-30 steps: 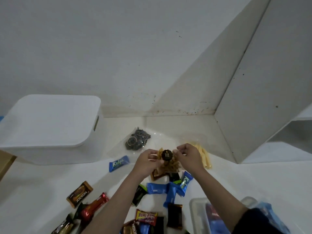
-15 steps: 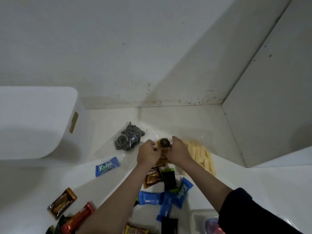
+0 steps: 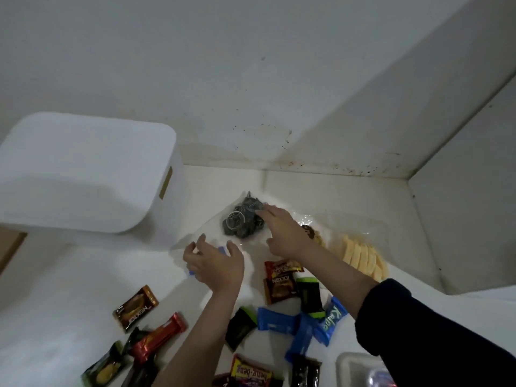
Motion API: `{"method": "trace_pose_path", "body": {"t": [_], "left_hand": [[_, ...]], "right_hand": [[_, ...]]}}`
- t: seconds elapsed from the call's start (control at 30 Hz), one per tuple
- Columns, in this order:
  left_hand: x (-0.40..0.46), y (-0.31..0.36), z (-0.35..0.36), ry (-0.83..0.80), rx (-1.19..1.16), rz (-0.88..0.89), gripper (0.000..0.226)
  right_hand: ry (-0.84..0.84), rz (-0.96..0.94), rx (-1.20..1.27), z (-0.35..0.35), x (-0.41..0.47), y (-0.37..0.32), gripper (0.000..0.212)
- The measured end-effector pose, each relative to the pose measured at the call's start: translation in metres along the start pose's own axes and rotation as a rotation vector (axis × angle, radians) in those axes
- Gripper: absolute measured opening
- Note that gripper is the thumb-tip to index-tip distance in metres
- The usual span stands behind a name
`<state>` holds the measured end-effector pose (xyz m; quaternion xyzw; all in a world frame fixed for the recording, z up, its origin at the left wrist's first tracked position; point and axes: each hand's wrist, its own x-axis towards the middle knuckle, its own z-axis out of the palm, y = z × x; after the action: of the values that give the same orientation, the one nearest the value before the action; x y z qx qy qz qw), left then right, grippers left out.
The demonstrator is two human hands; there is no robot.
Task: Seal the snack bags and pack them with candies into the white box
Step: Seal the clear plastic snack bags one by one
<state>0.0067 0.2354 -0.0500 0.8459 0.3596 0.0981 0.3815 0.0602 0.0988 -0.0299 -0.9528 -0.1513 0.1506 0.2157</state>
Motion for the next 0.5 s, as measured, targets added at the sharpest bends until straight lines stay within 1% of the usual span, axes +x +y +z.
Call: {"method": "trace_pose_path", "body": {"t": [0.07, 0.1, 0.2, 0.27, 0.37, 0.43, 0.5], "left_hand": [[0.012, -0.011, -0.009, -0.013, -0.006, -0.077, 0.06], [0.019, -0.017, -0.012, -0.047, 0.005, -0.088, 0.061], [0.041, -0.031, -0.016, -0.166, 0.029, -0.134, 0.062], [0.052, -0.032, -0.017, -0.208, 0.039, -0.153, 0.057], [0.06, -0.025, -0.022, -0.214, 0.047, -0.184, 0.047], [0.064, -0.022, -0.026, -0.217, -0.041, -0.209, 0.045], [0.065, -0.021, -0.031, -0.242, -0.218, -0.194, 0.047]], "right_hand": [[-0.086, -0.137, -0.183, 0.008, 0.016, -0.01, 0.084], [-0.116, -0.18, -0.264, 0.013, 0.022, -0.013, 0.085], [-0.157, -0.221, -0.353, 0.027, 0.032, -0.018, 0.072], [-0.113, -0.214, -0.348, 0.033, 0.036, -0.018, 0.062], [-0.011, -0.238, -0.274, 0.041, 0.036, -0.019, 0.047], [0.078, -0.253, -0.186, 0.045, 0.035, -0.02, 0.039], [0.154, -0.231, -0.09, 0.042, 0.032, -0.024, 0.036]]}}
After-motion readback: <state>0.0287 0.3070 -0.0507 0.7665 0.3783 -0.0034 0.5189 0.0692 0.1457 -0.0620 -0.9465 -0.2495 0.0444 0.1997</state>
